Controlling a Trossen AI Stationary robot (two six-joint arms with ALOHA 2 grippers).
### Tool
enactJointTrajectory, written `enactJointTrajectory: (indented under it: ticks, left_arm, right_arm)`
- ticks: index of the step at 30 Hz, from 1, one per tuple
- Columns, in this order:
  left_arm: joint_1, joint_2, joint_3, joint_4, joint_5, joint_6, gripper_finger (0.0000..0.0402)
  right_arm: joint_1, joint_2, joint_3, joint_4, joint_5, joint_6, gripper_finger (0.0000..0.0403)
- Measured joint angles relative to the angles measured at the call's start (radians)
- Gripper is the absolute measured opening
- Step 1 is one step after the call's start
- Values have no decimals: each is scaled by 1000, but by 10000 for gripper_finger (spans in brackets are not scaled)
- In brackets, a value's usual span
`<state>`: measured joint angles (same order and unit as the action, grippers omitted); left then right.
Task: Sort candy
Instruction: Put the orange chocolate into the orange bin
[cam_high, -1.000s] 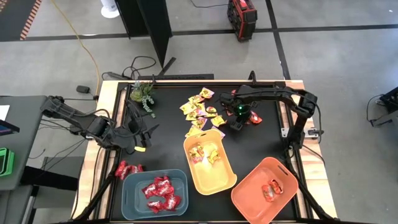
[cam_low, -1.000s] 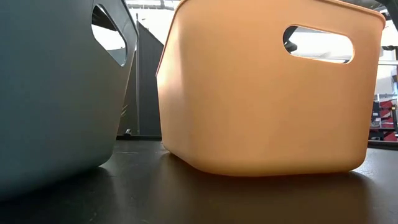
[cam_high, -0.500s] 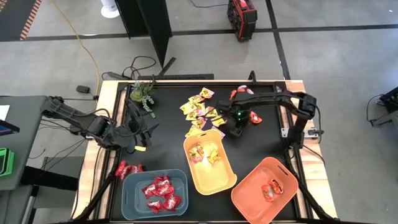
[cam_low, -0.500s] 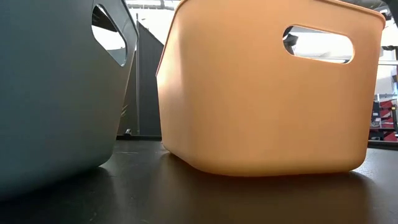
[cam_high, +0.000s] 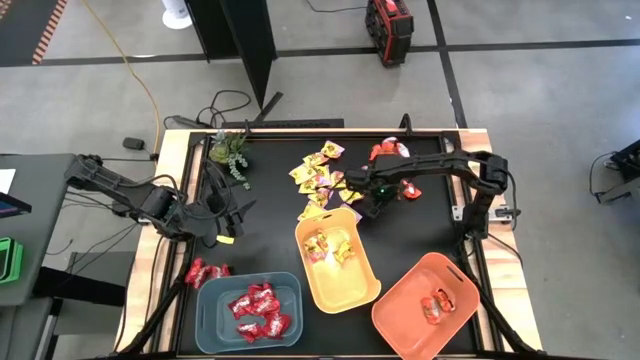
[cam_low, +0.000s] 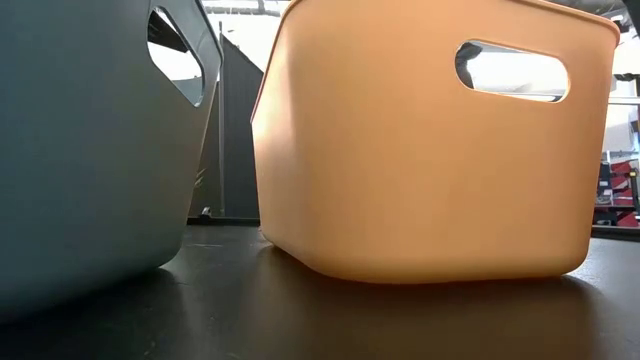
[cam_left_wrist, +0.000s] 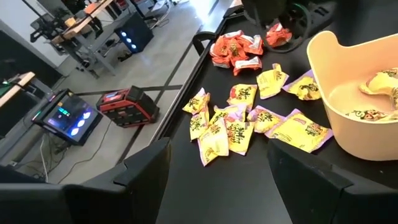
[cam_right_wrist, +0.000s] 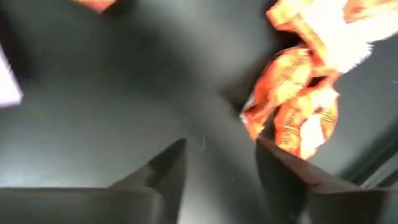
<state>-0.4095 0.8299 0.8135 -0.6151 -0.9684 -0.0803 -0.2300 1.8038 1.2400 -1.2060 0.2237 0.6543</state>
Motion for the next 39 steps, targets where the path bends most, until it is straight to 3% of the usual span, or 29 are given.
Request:
enactJointTrajectory:
  ticks: [5, 10, 16, 32, 39]
  left_arm:
    - [0, 0, 0, -3, 1, 5, 261]
    - [0, 0, 0, -12, 2, 8, 261]
    - [0, 0, 0, -32, 2, 8, 261]
    - [0, 0, 0, -3, 2, 63, 261]
    - [0, 0, 0, 6, 2, 73, 261]
  right_arm:
    - [69, 0, 0, 36, 108, 237, 290]
    - [108, 0, -31, 27, 139, 429, 293]
    - [173, 0, -100, 21, 309, 643, 292]
    - [99, 0, -263, 249, 346, 561, 287]
    - [101, 0, -263, 255, 321, 541, 240]
